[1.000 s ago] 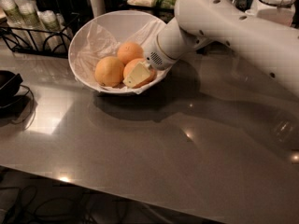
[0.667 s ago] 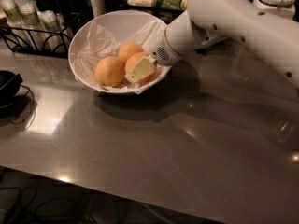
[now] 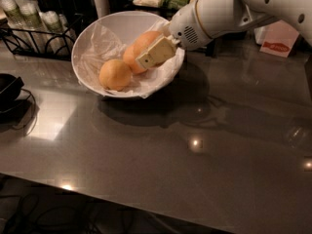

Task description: Pick orange from white bowl

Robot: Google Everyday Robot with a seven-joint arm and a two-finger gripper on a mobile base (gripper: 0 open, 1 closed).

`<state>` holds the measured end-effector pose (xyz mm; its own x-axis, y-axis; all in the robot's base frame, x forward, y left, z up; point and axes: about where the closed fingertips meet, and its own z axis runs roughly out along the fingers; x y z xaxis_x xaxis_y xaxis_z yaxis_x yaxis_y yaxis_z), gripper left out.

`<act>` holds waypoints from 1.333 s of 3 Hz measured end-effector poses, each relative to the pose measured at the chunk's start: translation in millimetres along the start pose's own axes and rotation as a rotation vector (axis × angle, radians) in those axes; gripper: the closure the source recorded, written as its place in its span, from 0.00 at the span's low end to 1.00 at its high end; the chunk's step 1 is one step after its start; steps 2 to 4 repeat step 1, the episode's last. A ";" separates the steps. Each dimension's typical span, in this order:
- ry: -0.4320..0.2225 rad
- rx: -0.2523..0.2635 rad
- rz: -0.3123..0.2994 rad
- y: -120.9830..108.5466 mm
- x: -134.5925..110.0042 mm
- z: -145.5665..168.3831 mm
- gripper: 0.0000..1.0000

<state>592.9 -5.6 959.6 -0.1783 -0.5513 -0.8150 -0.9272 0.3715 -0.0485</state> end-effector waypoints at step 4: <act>0.000 0.000 0.000 0.0 0.0 0.0 1.00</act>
Offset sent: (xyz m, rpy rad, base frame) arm 0.0000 0.0000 0.0000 0.0000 0.0000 0.0000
